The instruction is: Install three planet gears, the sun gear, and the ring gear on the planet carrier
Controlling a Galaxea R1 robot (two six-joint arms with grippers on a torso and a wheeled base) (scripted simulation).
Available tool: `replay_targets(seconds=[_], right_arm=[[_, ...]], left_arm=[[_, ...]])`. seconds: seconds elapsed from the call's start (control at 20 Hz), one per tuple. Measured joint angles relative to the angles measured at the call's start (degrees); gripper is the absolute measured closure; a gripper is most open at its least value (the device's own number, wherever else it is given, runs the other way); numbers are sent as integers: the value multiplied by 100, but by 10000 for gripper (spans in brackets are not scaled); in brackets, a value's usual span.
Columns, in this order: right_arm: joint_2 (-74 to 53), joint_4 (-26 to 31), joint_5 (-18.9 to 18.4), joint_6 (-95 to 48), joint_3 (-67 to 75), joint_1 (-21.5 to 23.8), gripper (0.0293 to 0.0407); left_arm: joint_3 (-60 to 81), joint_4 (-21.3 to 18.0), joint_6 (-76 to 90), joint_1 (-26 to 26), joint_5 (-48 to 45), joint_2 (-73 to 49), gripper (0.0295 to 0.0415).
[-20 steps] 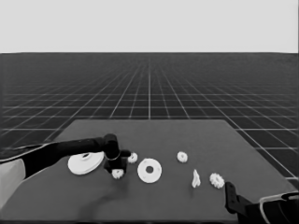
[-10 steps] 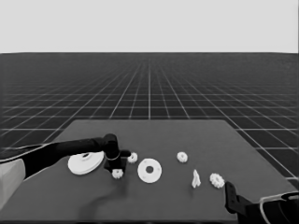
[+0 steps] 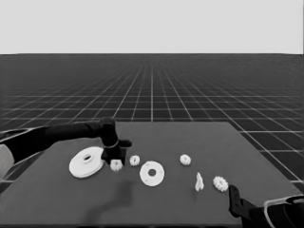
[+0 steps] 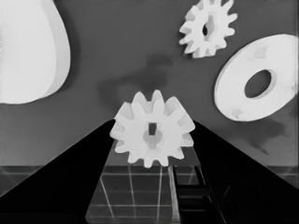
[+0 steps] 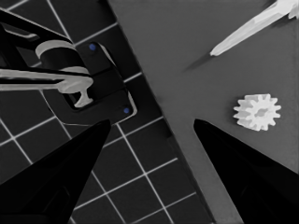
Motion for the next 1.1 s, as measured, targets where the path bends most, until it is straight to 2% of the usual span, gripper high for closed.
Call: replay_targets(seconds=[0.1, 0.25, 0.5, 0.55, 0.65, 1.0, 1.1], right_arm=[[0, 0, 0, 0, 0, 0, 315], [0, 0, 0, 0, 0, 0, 315], [0, 0, 0, 0, 0, 0, 315], [0, 0, 0, 0, 0, 0, 315], [0, 0, 0, 0, 0, 0, 315], [0, 0, 0, 0, 0, 0, 315], [0, 0, 0, 0, 0, 0, 315]], left_arm=[[-110, 90, -1192, 41, 214, 1259, 398], [-488, 102, -1463, 59, 268, 1984, 398], [-617, 104, -1500, 62, 278, 2138, 398], [-783, 517, -1373, 449, 242, 2173, 398], [-1027, 889, -1202, 860, 163, 2220, 398], [-1182, 1070, -1099, 1037, 100, 2254, 398], [-1184, 1073, -1097, 1039, 99, 2254, 339]])
